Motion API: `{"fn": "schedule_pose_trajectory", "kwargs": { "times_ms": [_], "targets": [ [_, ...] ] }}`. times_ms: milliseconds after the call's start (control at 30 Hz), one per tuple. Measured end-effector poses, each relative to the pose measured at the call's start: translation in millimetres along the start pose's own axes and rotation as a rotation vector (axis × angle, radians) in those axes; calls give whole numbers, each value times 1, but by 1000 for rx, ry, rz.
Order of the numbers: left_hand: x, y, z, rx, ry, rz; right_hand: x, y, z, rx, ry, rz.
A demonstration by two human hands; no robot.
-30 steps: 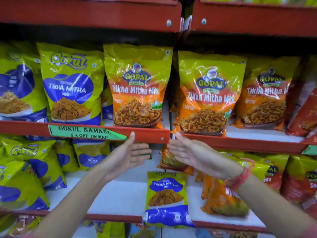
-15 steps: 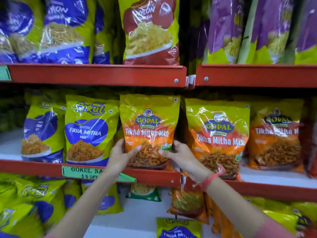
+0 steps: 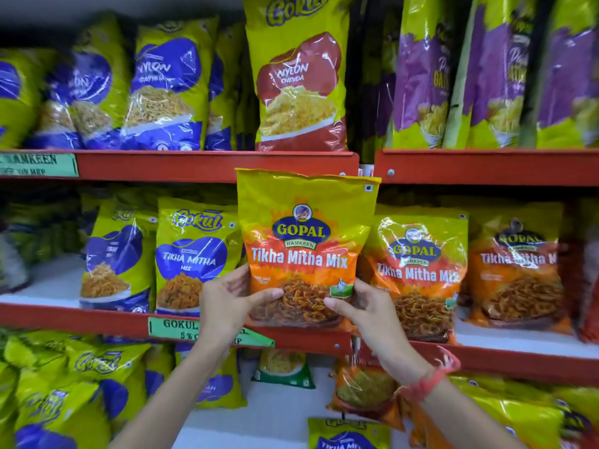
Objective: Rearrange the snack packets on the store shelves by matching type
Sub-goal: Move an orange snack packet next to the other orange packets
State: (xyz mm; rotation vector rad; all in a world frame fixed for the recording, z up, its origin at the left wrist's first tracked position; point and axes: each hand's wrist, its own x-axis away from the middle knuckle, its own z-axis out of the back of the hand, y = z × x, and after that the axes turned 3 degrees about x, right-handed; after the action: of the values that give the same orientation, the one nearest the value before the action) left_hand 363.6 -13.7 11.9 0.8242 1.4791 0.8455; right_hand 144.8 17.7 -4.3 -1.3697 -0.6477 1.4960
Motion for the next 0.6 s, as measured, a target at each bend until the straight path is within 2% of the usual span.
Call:
{"fn": "schedule_pose_trajectory", "kwargs": {
  "times_ms": [267,600],
  "targets": [
    [39,23,-43,6,-102,8,37,4,70,-42,14,-46],
    [60,26,-206,95,-280,-2,62,15,242,37,139,-87]
  ]
}}
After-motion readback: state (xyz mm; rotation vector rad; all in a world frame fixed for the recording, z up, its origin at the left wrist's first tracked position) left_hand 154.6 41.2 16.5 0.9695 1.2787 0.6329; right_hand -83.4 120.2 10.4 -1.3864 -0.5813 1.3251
